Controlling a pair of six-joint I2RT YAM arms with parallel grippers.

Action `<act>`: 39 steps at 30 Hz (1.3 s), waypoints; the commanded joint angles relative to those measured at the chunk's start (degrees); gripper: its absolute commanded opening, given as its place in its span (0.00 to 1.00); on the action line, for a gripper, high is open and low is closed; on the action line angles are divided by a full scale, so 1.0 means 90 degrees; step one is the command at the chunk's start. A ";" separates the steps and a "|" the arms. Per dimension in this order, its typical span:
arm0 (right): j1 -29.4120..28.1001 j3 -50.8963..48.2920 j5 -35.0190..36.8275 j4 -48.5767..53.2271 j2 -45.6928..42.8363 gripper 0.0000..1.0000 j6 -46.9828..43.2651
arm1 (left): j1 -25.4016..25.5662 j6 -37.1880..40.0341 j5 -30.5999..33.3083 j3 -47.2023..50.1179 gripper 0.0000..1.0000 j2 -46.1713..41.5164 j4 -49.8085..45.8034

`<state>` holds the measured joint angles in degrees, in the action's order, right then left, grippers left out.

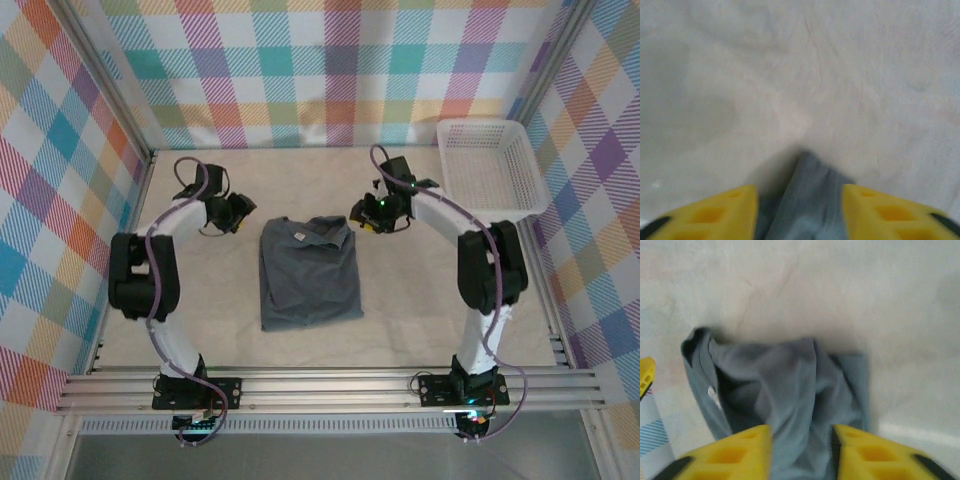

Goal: Fold the inside-out t-shirt

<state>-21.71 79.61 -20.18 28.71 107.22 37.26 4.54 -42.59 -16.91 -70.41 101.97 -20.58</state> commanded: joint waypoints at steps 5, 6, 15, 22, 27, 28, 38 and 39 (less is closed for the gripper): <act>-0.0427 -0.1043 -0.0109 -0.0635 -0.0043 0.08 0.0173 | 0.0920 0.0357 0.0052 0.1547 0.00 -0.1276 -0.0278; -0.0445 -0.1016 -0.0227 -0.0708 0.0067 0.08 0.0194 | 0.1051 0.0361 0.0052 0.1617 0.00 -0.1201 -0.0232; -0.0576 0.0522 -0.0469 -0.1112 0.1017 0.11 0.0433 | 0.1164 0.0474 0.0237 0.0747 0.00 -0.0020 0.0000; -0.0286 0.3101 -0.0543 -0.0590 0.2917 0.13 0.0166 | 0.0568 0.0275 0.0106 0.0022 0.34 0.0427 0.0659; 0.0071 0.3399 -0.0348 -0.0139 0.2692 0.24 -0.0043 | 0.0157 0.0417 -0.0106 -0.0114 0.53 0.0413 0.0604; 0.0146 0.3124 -0.0191 -0.0116 0.2386 0.30 -0.0156 | 0.0157 0.0541 -0.0196 -0.0140 0.58 0.0427 0.0573; 0.0216 0.0289 0.0407 -0.0548 0.0854 0.70 -0.1238 | 0.0336 0.1056 -0.0320 -0.0327 0.75 0.0908 -0.0146; 0.0218 0.0342 0.0315 -0.0561 0.0972 0.70 -0.1240 | 0.0348 0.1082 -0.0427 -0.0404 0.75 0.1015 -0.0117</act>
<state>-19.20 83.88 -15.53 24.88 112.42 29.36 7.51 -35.07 -18.74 -71.42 108.55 -20.29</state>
